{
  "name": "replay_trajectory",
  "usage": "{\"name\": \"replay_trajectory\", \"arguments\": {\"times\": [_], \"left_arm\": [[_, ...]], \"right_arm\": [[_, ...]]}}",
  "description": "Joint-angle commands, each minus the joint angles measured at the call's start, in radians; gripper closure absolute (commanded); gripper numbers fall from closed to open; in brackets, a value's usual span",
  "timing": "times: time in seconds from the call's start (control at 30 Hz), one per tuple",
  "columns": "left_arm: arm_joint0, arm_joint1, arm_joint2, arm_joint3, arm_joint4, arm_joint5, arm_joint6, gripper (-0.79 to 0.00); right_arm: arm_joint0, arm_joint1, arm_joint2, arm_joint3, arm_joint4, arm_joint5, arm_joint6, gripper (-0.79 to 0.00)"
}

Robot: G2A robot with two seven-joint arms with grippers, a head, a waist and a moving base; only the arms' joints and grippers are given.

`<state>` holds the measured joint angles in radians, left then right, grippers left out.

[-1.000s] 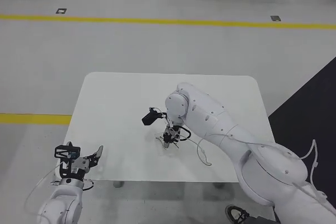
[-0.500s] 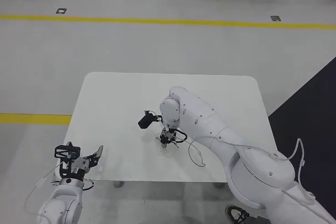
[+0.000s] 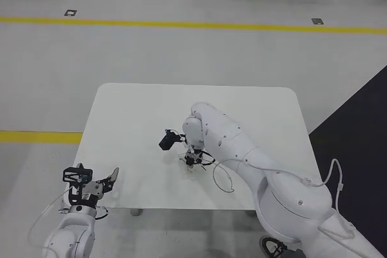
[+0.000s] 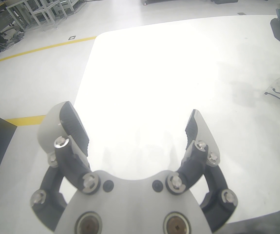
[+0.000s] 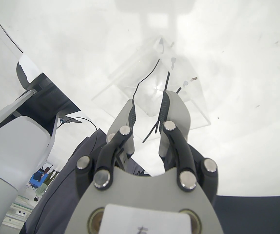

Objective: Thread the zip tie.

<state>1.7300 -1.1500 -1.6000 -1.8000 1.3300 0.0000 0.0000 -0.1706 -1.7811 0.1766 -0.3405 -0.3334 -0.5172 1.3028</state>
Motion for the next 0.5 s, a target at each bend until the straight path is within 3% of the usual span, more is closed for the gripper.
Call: {"name": "replay_trajectory", "arguments": {"times": [0.0, 0.27, 0.47], "left_arm": [[0.000, 0.000, 0.000, 0.000, 0.000, 0.000, 0.000, -0.785], [0.000, 0.000, 0.000, 0.000, 0.000, 0.000, 0.000, -0.785], [0.000, 0.000, 0.000, 0.000, 0.000, 0.000, 0.000, -0.785]], "right_arm": [[-0.001, -0.004, -0.007, 0.012, -0.007, 0.006, 0.006, -0.215], [-0.003, -0.026, -0.006, 0.037, -0.028, 0.011, 0.011, -0.206], [-0.006, -0.041, 0.000, 0.075, -0.029, 0.015, 0.015, -0.157]]}}
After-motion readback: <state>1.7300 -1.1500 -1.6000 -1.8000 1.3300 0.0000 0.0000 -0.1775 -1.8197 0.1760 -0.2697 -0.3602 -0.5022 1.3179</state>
